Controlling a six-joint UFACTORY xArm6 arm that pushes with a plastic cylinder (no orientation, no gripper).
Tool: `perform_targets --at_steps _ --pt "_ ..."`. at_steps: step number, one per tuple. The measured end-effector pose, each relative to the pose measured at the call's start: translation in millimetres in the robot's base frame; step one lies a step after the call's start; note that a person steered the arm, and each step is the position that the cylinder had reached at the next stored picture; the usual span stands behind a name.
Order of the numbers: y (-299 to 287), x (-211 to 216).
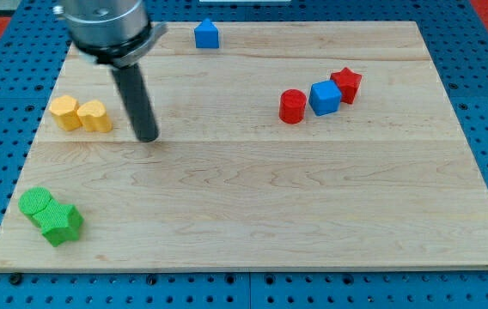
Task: Push the blue cube to the bottom right
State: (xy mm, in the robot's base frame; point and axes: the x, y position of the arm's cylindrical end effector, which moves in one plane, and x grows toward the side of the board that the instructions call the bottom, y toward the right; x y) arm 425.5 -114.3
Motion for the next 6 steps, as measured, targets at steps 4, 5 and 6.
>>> perform_targets --at_steps 4,5,6 --pt "214.6 -78.3" --pt "241.4 -40.7" --pt "258.0 11.9"
